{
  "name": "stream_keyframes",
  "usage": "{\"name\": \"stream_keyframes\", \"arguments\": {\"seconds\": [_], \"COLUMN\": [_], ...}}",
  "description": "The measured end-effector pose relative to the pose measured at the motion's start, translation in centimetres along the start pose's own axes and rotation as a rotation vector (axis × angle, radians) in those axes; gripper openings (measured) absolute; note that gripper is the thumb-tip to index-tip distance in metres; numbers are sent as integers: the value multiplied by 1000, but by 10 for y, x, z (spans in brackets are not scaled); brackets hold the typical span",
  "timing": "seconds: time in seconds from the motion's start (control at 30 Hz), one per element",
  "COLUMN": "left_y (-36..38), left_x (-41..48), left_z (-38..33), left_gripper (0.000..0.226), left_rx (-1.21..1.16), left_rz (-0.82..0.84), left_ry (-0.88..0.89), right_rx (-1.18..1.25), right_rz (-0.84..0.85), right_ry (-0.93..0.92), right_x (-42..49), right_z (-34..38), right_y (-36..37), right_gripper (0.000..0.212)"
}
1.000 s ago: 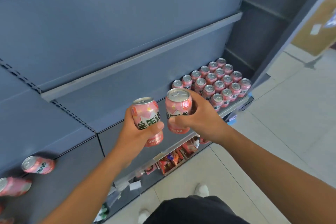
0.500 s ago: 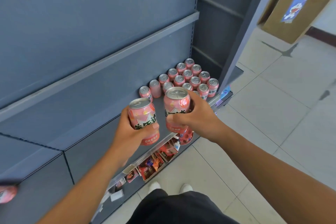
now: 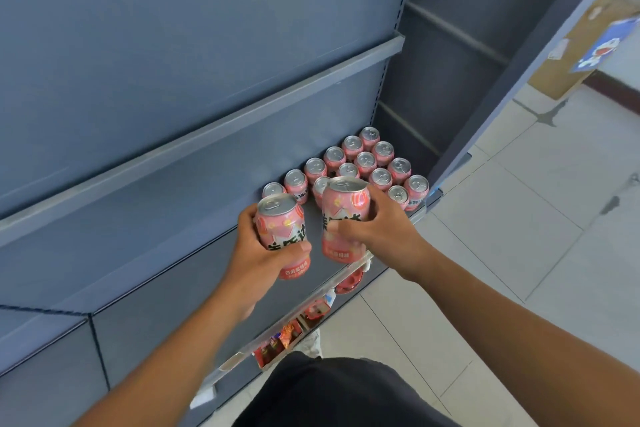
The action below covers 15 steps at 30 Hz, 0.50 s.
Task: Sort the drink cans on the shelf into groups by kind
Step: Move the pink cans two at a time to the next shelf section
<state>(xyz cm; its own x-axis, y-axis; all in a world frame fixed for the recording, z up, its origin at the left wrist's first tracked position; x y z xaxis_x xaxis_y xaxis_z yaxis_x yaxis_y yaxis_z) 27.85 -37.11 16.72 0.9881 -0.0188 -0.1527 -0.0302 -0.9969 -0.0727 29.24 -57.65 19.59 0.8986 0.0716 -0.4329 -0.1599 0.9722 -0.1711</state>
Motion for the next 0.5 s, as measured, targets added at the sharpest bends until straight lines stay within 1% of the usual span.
{"name": "stream_keyframes", "arguments": {"seconds": [0.13, 0.27, 0.4, 0.5], "left_y": [-11, -21, -29, -31], "left_x": [29, 49, 62, 70], "left_z": [11, 25, 44, 58], "left_gripper": [68, 70, 75, 76], "left_rx": [-20, -37, -55, -44], "left_rz": [-7, -5, -26, -33], "left_ry": [-38, -55, -69, -79], "right_rx": [17, -11, -30, -60], "right_rz": [2, 7, 33, 80], "right_ry": [39, 62, 94, 139], "right_x": [33, 64, 90, 109], "right_z": [13, 14, 6, -5], "right_y": [7, 19, 30, 35], "right_gripper": [35, 40, 36, 43]}}
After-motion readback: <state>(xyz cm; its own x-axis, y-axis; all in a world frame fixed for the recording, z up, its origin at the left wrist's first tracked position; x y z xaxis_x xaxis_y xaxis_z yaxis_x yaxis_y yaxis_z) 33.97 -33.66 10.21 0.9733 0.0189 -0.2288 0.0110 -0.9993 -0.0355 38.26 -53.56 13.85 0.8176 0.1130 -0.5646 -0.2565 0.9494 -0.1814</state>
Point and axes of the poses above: each hand's wrist, its own x-axis towards the middle knuckle, its own y-axis out of the palm, z = x × y, the point moved 4 cm from there along x, towards the middle knuckle, and after that the axes turned 10 degrees about y, right-handed, at the moved point
